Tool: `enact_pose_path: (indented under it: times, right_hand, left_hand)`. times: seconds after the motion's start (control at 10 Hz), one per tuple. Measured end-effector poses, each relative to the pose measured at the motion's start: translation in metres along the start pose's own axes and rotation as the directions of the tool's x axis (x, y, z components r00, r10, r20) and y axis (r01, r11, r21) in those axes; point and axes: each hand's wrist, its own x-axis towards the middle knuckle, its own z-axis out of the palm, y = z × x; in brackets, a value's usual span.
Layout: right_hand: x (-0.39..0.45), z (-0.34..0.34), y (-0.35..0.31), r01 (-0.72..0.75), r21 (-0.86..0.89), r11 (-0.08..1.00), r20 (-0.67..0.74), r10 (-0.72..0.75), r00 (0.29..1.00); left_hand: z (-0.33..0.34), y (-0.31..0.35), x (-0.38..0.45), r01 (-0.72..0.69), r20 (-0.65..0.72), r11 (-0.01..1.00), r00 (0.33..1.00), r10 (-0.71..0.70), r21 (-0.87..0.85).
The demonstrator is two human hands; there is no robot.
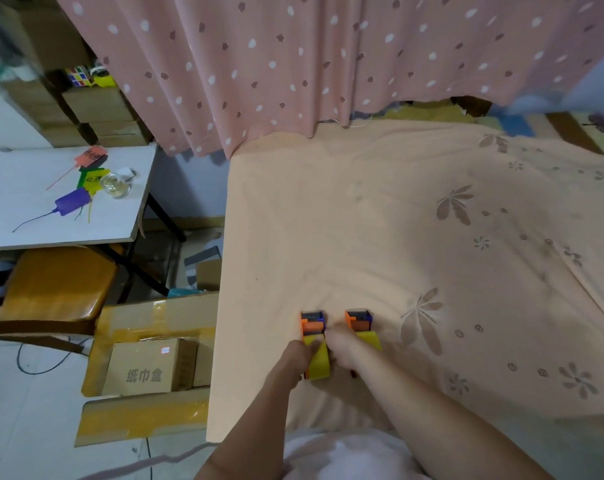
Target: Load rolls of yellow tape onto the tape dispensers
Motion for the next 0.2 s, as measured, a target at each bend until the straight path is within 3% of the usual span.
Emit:
enact_pose_path:
  times: [0.1,0.2]
  right_hand:
    - [-0.014,-0.009,-0.020,0.015,-0.095,0.995,-0.023,-0.017,1.000]
    - [-0.030,-0.025,-0.043,0.072,-0.142,0.987,-0.019,-0.075,0.997]
  left_hand:
    - [-0.004,0.014,-0.018,0.009,-0.056,0.993,0.998,-0.003,0.117]
    - [-0.008,0.038,-0.031,-0.066,-0.112,0.994,0.991,0.076,0.093]
